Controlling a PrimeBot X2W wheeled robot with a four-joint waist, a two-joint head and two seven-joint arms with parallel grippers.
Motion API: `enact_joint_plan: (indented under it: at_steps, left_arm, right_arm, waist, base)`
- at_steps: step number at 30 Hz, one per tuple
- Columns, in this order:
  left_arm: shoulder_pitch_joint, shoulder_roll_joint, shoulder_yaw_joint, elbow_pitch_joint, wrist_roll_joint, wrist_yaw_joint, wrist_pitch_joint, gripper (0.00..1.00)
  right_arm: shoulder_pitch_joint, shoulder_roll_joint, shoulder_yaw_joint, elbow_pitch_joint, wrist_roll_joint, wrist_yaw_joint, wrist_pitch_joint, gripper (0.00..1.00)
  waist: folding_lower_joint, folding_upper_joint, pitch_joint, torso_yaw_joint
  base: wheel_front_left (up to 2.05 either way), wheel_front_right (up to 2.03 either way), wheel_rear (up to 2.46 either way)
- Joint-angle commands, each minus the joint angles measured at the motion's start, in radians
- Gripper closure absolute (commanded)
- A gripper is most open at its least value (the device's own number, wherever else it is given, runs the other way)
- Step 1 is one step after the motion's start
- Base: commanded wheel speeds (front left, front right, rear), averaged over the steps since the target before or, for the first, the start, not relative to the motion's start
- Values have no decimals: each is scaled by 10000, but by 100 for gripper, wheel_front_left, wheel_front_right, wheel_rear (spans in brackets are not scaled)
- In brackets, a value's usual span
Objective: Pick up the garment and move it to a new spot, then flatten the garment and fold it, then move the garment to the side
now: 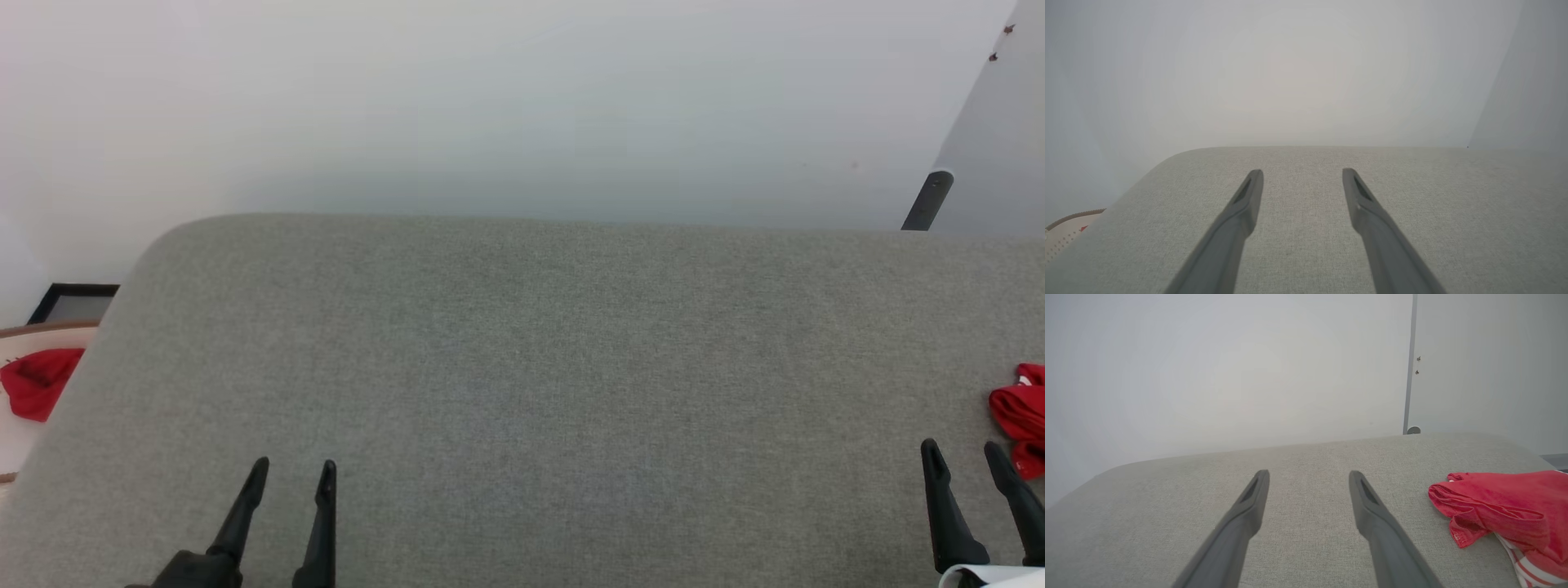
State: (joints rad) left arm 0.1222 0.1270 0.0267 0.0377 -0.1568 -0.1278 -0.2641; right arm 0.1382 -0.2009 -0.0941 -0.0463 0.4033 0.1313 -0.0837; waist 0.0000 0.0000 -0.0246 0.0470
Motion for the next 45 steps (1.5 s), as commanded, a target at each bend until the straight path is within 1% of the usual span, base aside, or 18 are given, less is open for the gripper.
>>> enact_joint_plan:
  at_steps: [1, 8, 15, 45]
  left_arm:
    - [-35, -30, -10, -33, 94, -38, 9, 0]
    - [-83, -59, -7, -85, 125, -39, 9, 0]
    - [-98, -115, 38, -115, 120, -39, 9, 0]
    - [-80, -215, 241, -114, 163, -40, 9, 0]
  right_arm:
    - [146, 94, -66, -128, -70, -12, 43, 0]
    - [258, 322, -138, -552, -270, -12, 243, 0]
    - [275, 389, -124, -753, -330, -12, 301, 0]
    - [156, 503, -99, -759, -551, -12, -76, 0]
  waist:
    - [0, 0, 13, -8]
    - [0, 0, 80, -7]
    - [0, 0, 136, -8]
    - [0, 0, 230, -110]
  base:
    - [0, 0, 0]
    - [0, 0, 0]
    - [0, 0, 0]
    - [0, 0, 0]
